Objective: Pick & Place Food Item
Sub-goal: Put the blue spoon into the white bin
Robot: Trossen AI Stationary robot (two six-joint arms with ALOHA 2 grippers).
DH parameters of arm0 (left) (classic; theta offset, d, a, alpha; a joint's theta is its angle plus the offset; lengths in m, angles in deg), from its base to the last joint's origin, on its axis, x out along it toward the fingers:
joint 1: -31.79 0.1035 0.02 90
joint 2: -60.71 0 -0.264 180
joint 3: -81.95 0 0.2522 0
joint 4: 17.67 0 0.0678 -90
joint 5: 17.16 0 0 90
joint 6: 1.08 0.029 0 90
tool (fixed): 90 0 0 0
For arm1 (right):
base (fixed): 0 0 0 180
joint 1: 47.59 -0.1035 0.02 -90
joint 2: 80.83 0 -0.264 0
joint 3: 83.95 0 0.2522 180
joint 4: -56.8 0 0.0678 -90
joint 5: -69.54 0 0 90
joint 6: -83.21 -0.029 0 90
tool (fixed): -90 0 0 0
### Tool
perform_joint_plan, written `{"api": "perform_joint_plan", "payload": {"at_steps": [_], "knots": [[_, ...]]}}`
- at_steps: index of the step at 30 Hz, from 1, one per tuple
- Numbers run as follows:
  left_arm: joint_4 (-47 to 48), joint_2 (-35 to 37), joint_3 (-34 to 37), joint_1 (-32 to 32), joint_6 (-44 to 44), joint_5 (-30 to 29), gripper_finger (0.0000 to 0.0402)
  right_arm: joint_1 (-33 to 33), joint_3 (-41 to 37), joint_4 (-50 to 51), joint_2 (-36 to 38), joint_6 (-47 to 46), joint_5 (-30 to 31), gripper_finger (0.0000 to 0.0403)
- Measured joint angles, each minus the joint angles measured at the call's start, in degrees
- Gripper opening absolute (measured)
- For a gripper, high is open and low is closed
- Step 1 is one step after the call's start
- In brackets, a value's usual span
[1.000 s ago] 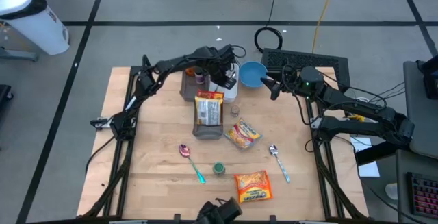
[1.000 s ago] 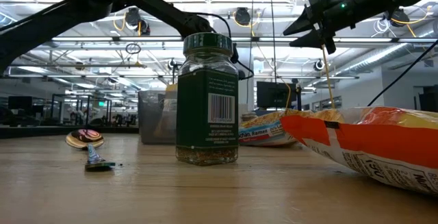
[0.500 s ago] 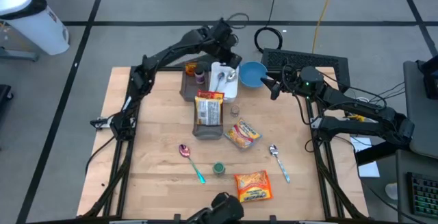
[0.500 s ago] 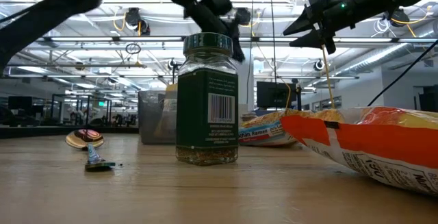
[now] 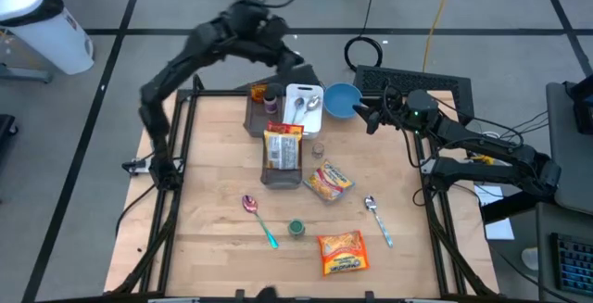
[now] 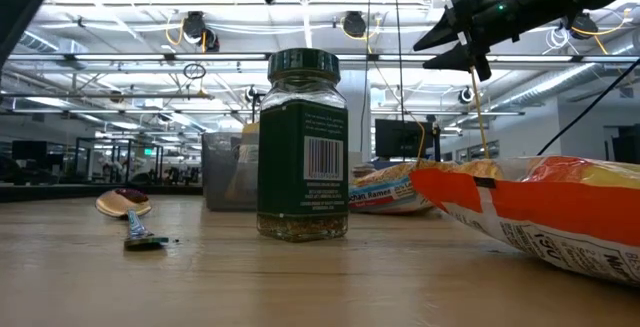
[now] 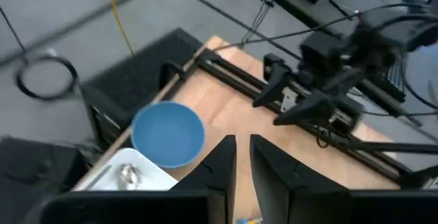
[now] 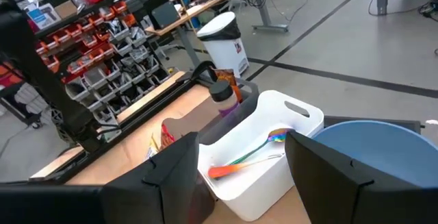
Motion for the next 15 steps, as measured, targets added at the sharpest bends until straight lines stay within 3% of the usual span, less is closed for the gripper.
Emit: {"api": "perform_joint_plan", "payload": {"at_steps": [8, 15], "knots": [[13.3, 8.16, -0.02, -6.78, 2.72, -4.57, 0.0049, 0.0, 0.0, -0.01, 0.0, 1.16, 0.29, 0.0212], [21.75, 8.93, 0.02, -15.69, 0.72, -14.33, 0.0049, 0.0, 0.0, 0.01, 0.0, 1.0, 0.1, 0.0212]]}}
